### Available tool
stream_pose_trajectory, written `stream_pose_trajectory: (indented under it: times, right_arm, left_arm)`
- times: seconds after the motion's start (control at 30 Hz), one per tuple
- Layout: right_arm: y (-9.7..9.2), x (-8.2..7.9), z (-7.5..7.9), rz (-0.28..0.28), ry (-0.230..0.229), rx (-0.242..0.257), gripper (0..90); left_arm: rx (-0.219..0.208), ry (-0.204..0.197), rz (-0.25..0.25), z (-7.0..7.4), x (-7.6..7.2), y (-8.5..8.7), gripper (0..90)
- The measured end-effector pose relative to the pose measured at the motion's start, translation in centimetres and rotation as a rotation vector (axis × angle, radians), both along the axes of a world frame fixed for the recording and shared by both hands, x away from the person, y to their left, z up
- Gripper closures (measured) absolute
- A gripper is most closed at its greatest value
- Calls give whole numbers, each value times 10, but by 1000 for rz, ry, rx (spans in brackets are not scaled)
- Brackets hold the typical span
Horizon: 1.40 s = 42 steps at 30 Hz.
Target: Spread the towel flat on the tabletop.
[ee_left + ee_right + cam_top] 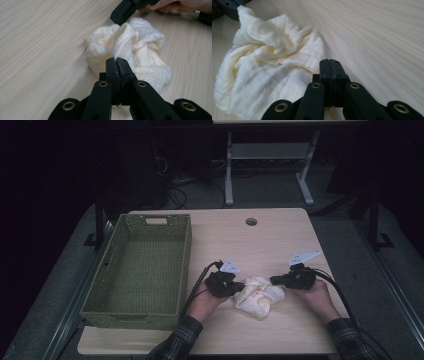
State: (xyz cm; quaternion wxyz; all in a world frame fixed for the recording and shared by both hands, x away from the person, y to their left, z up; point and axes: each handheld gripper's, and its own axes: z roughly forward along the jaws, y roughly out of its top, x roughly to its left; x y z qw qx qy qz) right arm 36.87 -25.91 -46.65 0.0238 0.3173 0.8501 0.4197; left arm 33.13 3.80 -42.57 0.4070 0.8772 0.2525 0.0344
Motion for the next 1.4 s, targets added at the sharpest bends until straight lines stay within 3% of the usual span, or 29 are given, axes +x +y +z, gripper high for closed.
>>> stream_pose_trajectory:
  times: [0.33, 0.57, 0.8, 0.87, 0.93, 1.13, 1.4]
  right_arm:
    - [-19, -5, 24, -40, -96, 19, 900]
    - [-46, -7, 44, -113, -147, 14, 900]
    - [-64, -4, 40, -166, -149, -41, 900]
    - [-67, -2, 34, -184, -123, -63, 897]
    - [-69, 0, 29, -194, -111, -69, 829]
    - [-50, -6, 43, -105, -124, -1, 761]
    - [-23, -5, 25, -19, -51, 27, 724]
  left_arm:
    - [-44, -35, 52, 17, 2, 7, 887]
    - [-67, -65, 110, 30, 10, 10, 887]
    - [-41, -65, 162, 30, 19, 10, 887]
    - [-28, -61, 168, 26, 22, 9, 887]
    - [-23, -53, 166, 23, 24, 7, 887]
    - [-22, -51, 161, 22, 24, 7, 887]
    - [-19, -48, 155, 21, 24, 6, 886]
